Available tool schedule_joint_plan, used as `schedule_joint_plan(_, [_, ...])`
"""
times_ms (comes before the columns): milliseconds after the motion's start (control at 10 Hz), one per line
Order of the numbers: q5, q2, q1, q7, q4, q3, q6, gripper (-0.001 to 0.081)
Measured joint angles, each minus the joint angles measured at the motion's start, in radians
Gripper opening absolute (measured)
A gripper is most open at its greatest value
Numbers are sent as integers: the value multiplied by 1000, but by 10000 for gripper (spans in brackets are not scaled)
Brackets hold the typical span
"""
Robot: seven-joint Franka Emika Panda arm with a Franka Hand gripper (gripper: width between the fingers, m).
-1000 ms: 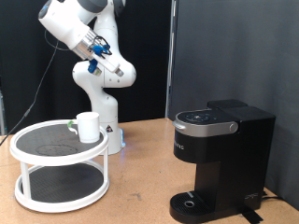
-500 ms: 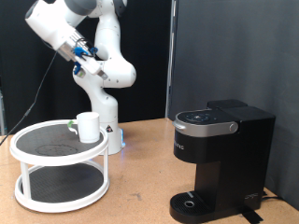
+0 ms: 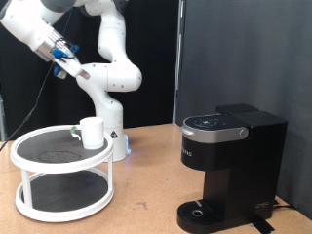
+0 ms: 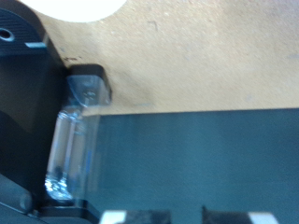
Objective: Make a cup of coffee with the keurig machine
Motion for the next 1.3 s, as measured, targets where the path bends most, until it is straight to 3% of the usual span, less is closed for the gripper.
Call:
schedule_joint_plan(400, [0,23,1,-45,13,-8,-4,0])
schedule_joint_plan(700, [43,44,1,-26,20,-8,72,0])
schedule_joint_plan(900, [74,99,2,-20,54,-8,88,0])
schedule_joint_plan(1300, [76,208,15,-61,131,-8,35,0])
